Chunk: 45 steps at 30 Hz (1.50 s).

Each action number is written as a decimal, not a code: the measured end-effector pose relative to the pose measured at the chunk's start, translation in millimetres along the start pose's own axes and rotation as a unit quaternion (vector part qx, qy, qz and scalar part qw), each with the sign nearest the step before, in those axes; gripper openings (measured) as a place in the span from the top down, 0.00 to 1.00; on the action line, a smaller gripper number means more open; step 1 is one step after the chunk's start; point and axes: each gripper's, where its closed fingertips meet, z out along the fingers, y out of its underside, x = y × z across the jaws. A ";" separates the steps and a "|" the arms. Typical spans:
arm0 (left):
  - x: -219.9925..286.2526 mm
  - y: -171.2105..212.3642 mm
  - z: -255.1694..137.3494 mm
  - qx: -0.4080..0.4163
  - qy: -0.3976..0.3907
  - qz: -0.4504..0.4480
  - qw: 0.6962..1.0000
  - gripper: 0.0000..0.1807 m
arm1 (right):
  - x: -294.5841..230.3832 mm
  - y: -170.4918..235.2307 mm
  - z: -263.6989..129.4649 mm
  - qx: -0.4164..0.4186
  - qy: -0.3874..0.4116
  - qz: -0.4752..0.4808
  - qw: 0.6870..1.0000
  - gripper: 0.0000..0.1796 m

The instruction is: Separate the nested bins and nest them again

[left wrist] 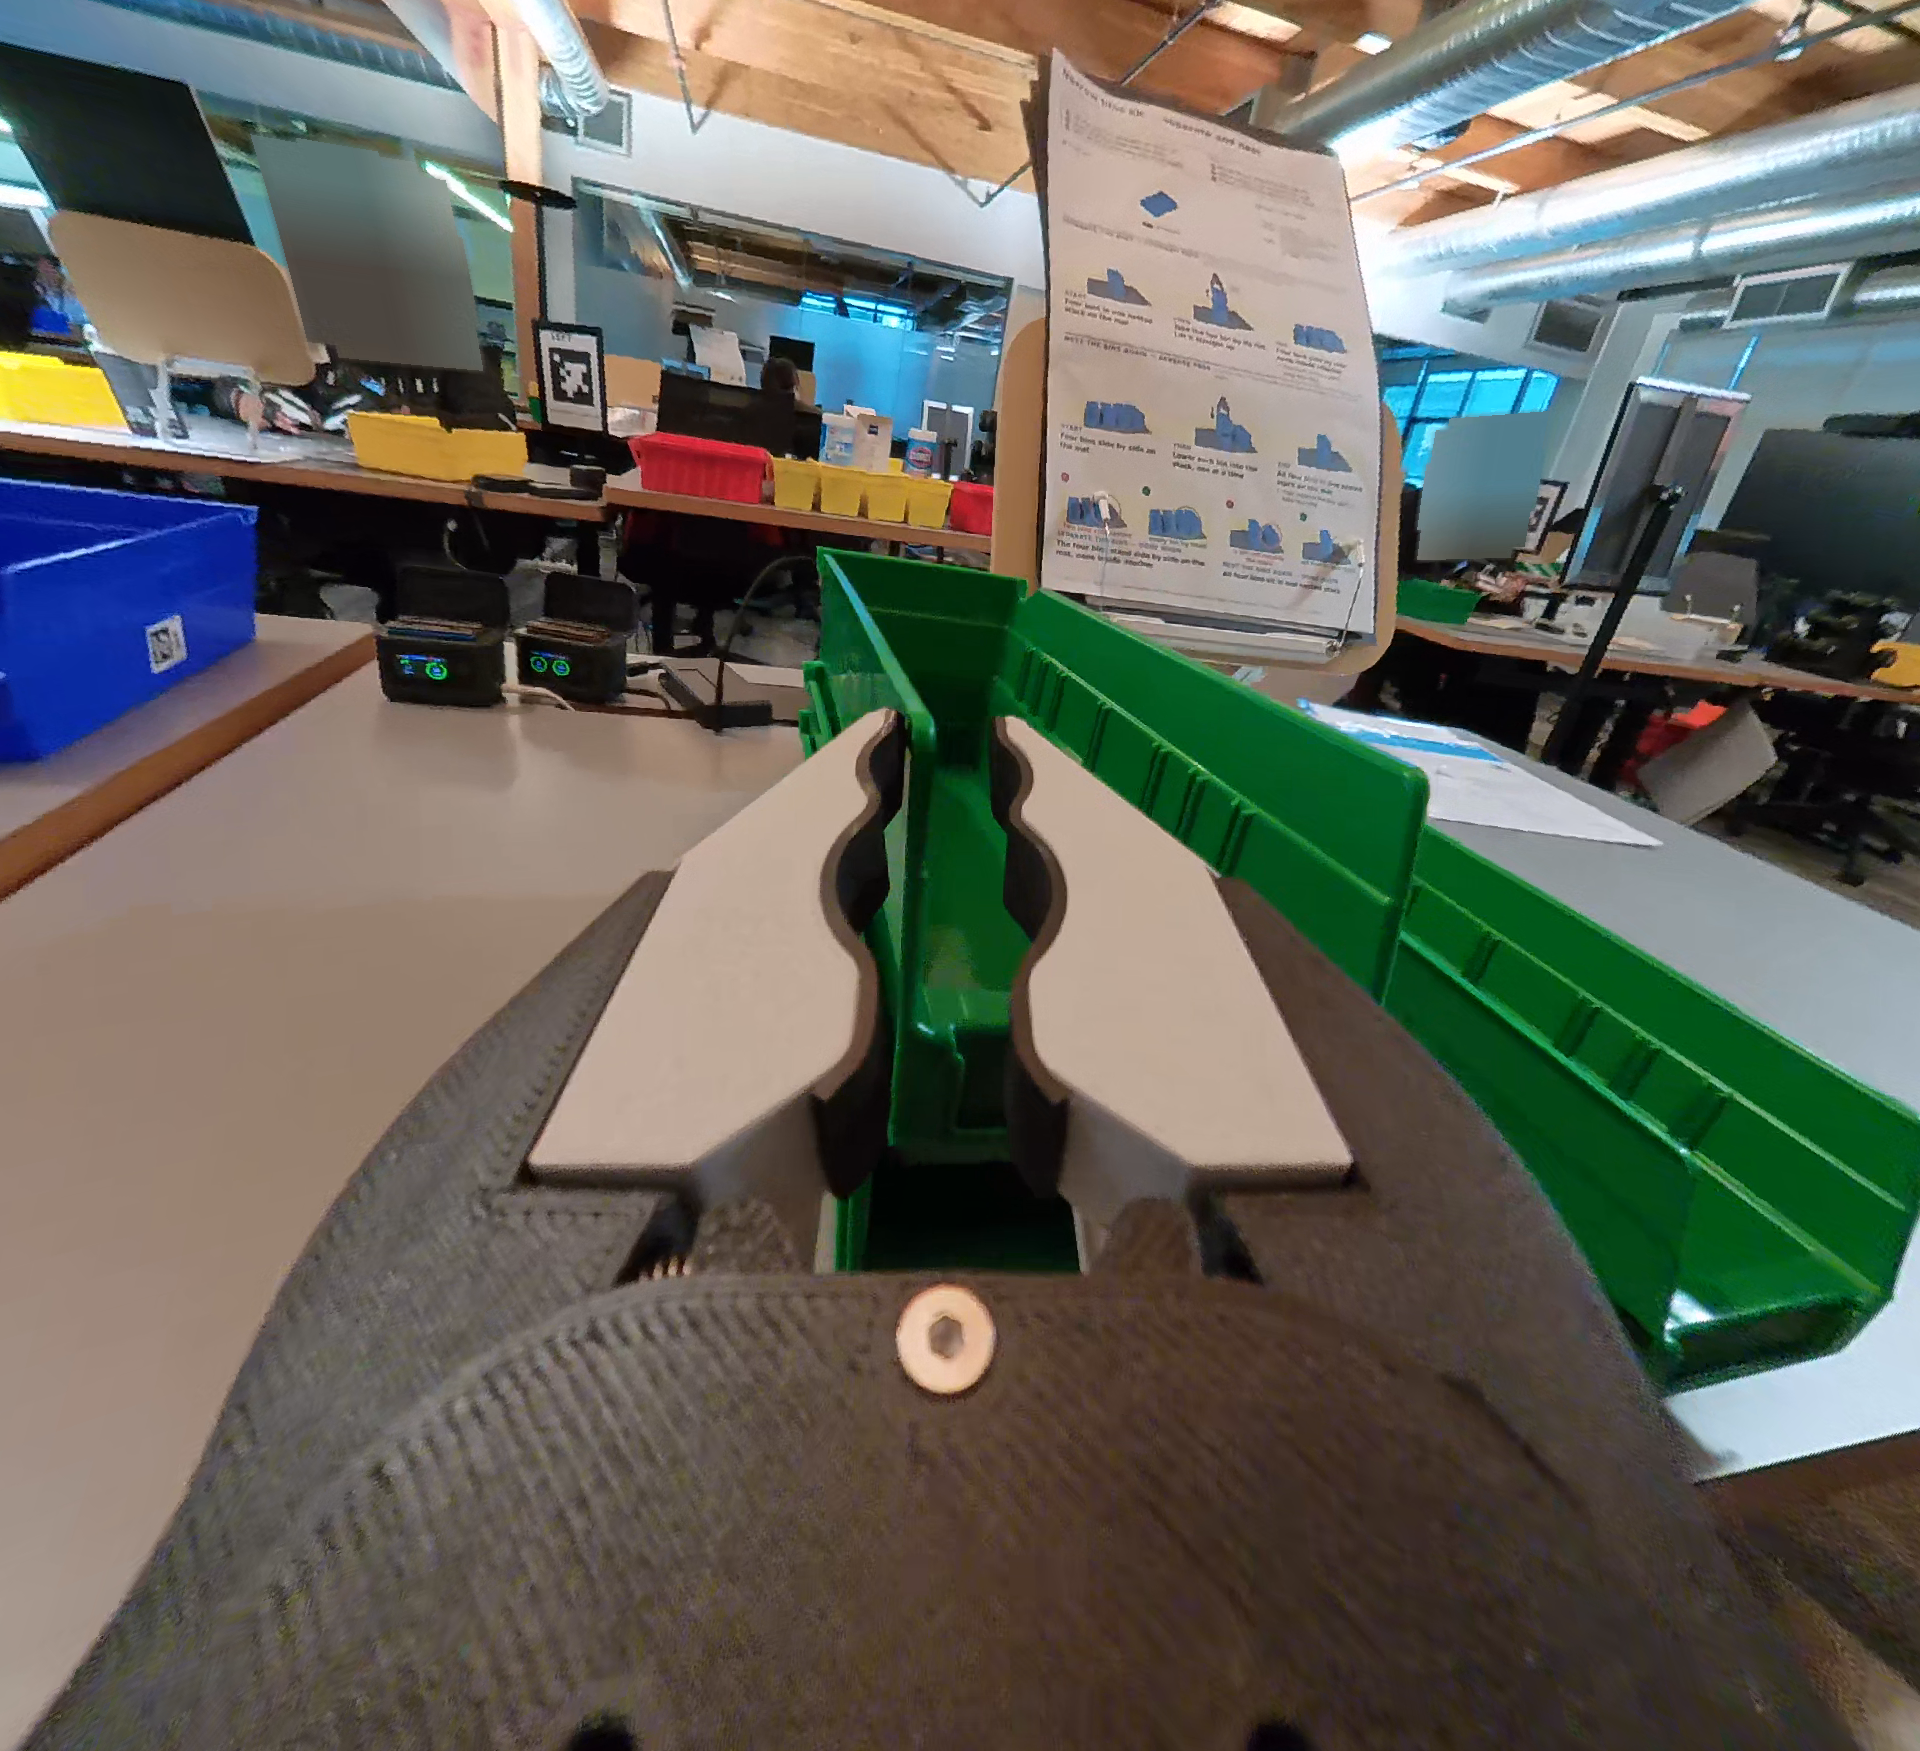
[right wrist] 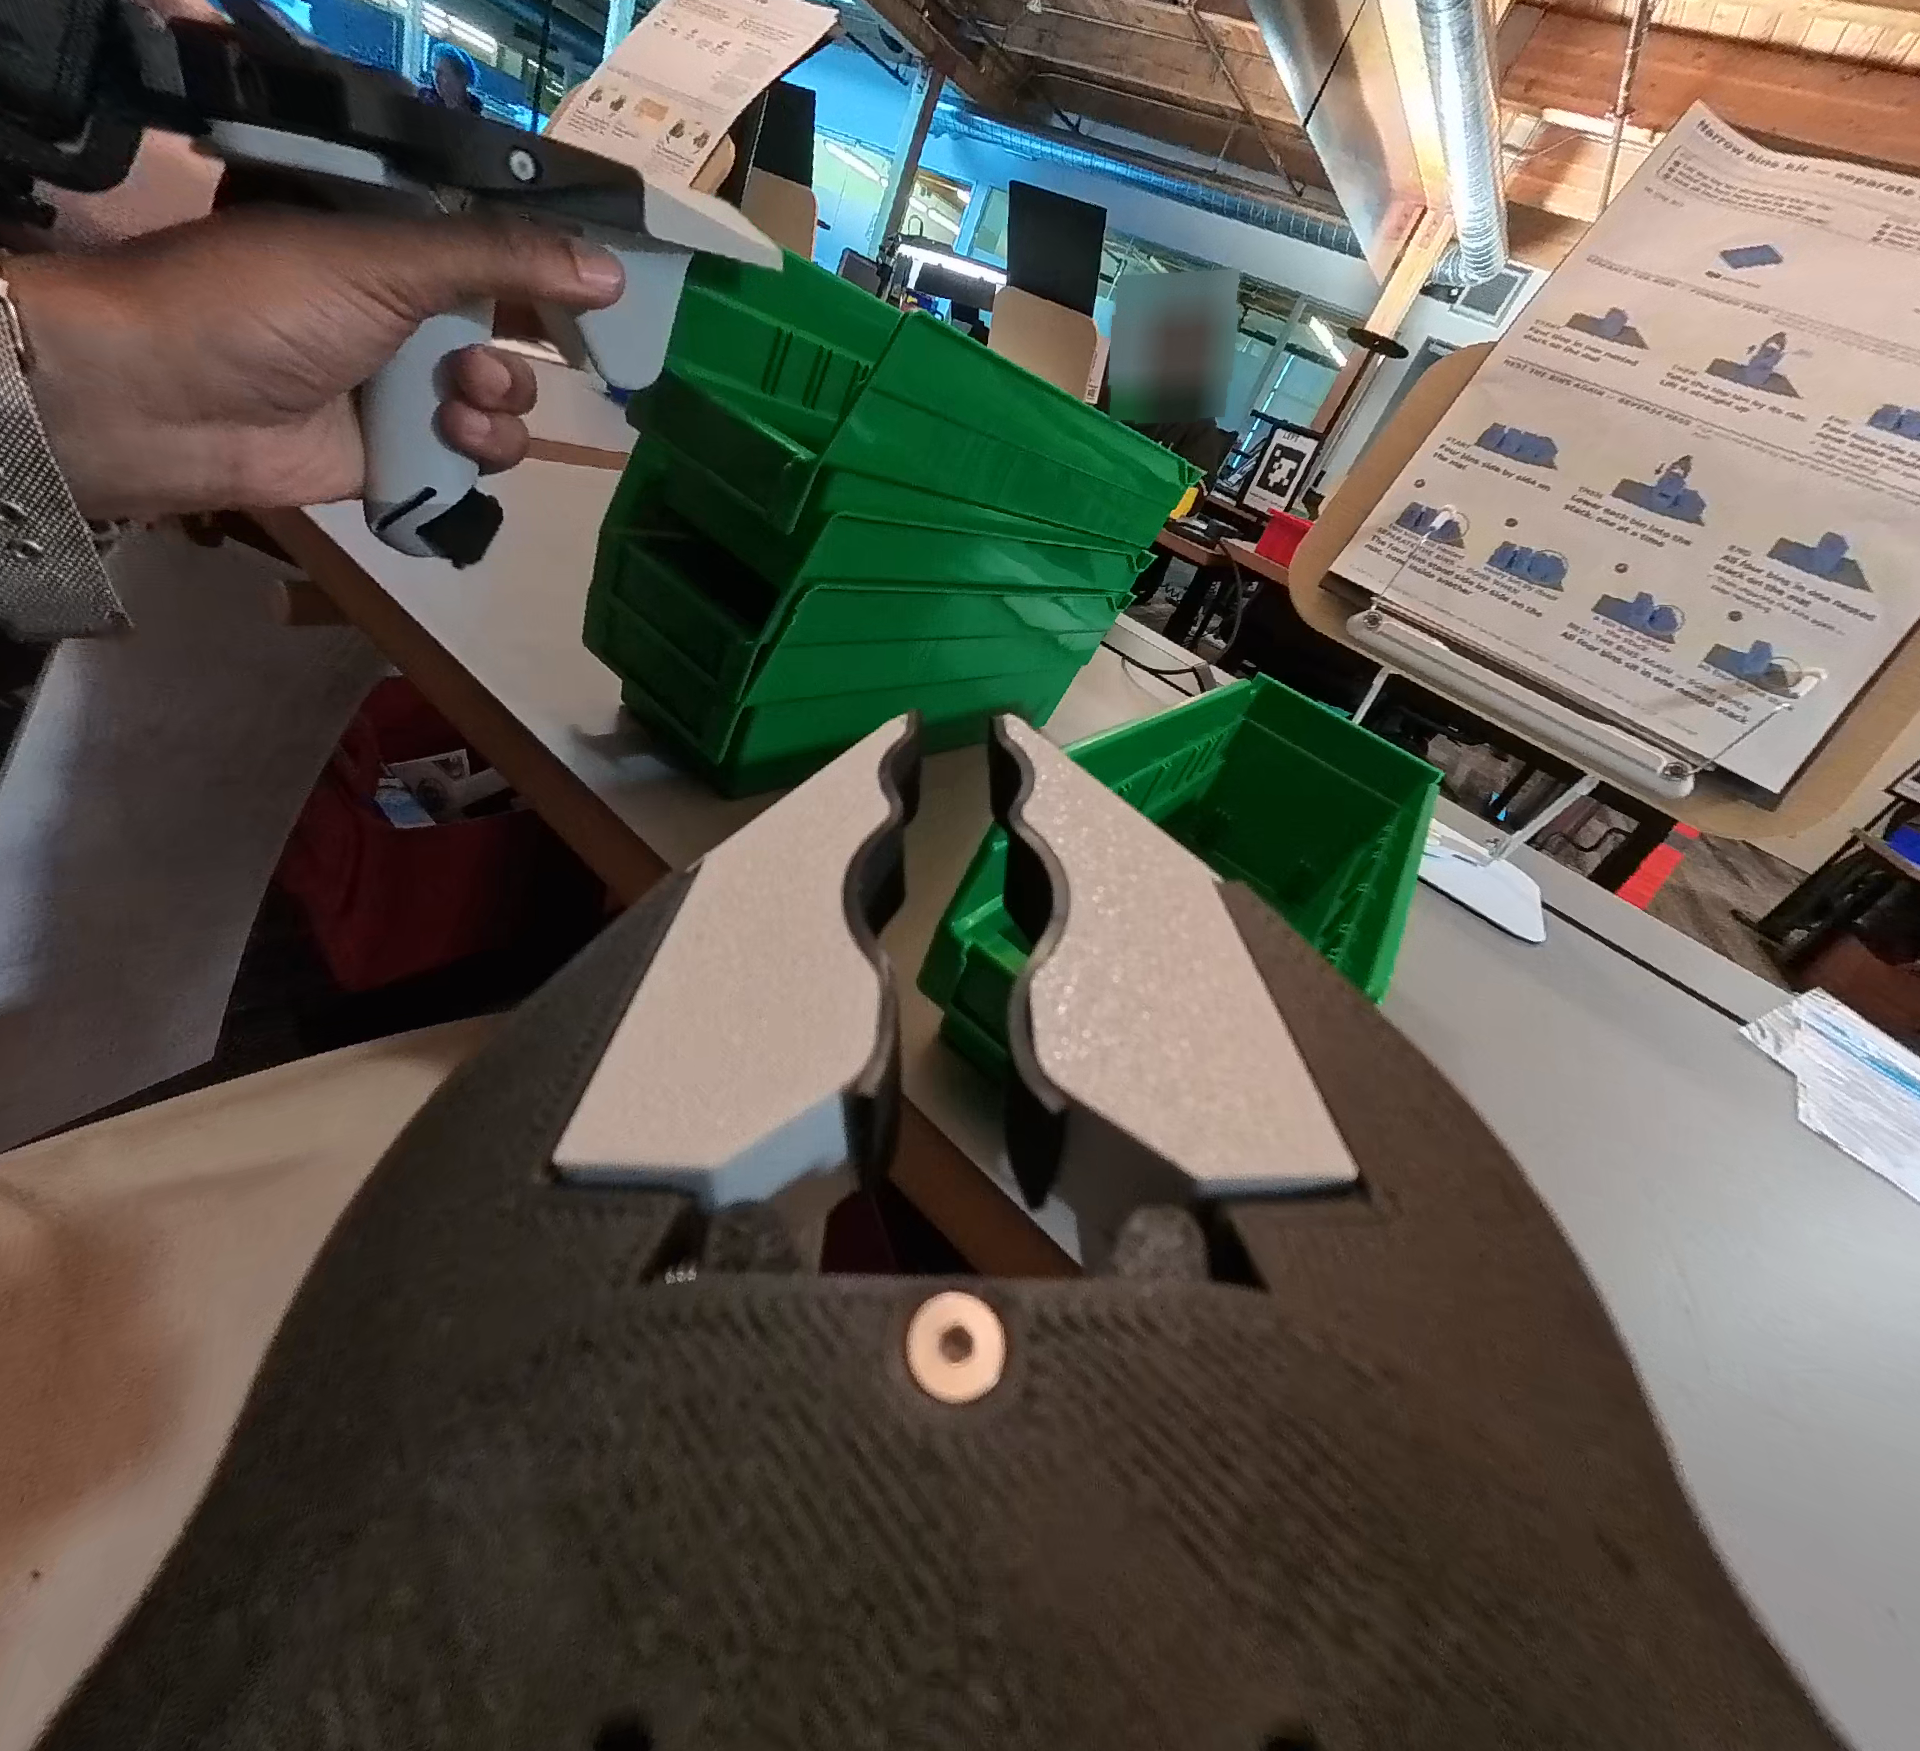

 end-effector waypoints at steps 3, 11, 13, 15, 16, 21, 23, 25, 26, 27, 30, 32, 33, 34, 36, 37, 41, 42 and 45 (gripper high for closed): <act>-6.7 2.6 1.4 -0.011 -0.023 0.021 0.999 1.00 | -0.1 0.4 0.1 0.000 -0.001 0.000 1.000 0.94; -10.2 14.8 0.0 -0.057 -0.042 0.072 0.995 1.00 | -1.8 0.5 0.6 -0.001 -0.003 -0.002 1.000 0.94; -10.5 17.0 -0.8 -0.060 -0.043 0.075 0.994 1.00 | -2.1 0.6 0.6 -0.002 -0.004 -0.003 1.000 0.94; -10.6 18.9 -1.2 -0.063 -0.042 0.078 0.994 1.00 | -2.5 0.8 0.6 -0.002 -0.004 -0.004 1.000 0.94; -10.8 19.4 -1.2 -0.064 -0.041 0.080 0.994 1.00 | -2.5 0.8 0.6 -0.002 -0.004 -0.004 1.000 0.94; -11.8 21.6 -1.1 -0.070 -0.041 0.073 0.994 1.00 | -2.7 0.8 0.6 -0.003 -0.005 -0.005 1.000 0.94; -12.1 22.3 -1.4 -0.069 -0.043 0.074 0.994 1.00 | -2.7 1.1 0.6 -0.003 -0.005 -0.005 1.000 0.94; -12.3 22.6 -1.7 -0.068 -0.043 0.070 0.994 1.00 | -2.1 1.3 0.7 -0.003 -0.004 -0.006 1.000 0.94; -12.6 22.8 -2.0 -0.067 -0.044 0.067 0.995 1.00 | -1.4 1.3 0.6 -0.003 -0.003 -0.007 1.000 0.94; -12.7 23.0 -2.3 -0.065 -0.044 0.064 0.995 1.00 | 0.0 1.4 0.6 -0.004 0.000 -0.009 1.000 0.94; -11.1 21.2 -4.4 -0.049 -0.045 0.059 0.996 0.99 | 10.1 2.7 -0.1 -0.005 0.015 -0.012 1.000 0.94; -6.1 15.2 -6.5 -0.028 -0.040 0.063 0.997 0.92 | 24.2 4.7 -1.1 -0.008 0.038 -0.009 0.999 0.94; -4.6 11.9 -7.3 -0.020 -0.044 0.067 0.997 0.87 | 33.6 5.9 -2.0 -0.009 0.053 -0.005 0.999 0.93; -4.2 8.4 -8.5 -0.015 -0.053 0.070 0.996 0.82 | 44.6 7.7 -3.2 -0.011 0.072 0.004 0.997 0.92; 2.7 1.6 -12.5 -0.013 -0.053 0.060 0.997 0.80 | 68.6 14.2 -6.3 -0.018 0.111 0.031 0.993 0.89; 10.5 -3.8 -15.4 -0.009 -0.041 0.044 0.998 0.80 | 80.2 19.1 -7.9 -0.024 0.130 0.046 0.990 0.87; 56.3 -23.7 -26.9 0.017 0.027 -0.005 0.999 0.81 | 105.7 47.3 -5.3 -0.068 0.158 0.097 0.980 0.81; 69.7 -21.2 -28.4 0.012 0.043 -0.007 0.999 0.81 | 103.7 58.0 -0.6 -0.090 0.146 0.113 0.979 0.80; 111.5 5.0 -31.9 -0.023 0.090 -0.015 0.996 0.80 | 91.9 96.6 12.9 -0.179 0.115 0.148 0.966 0.80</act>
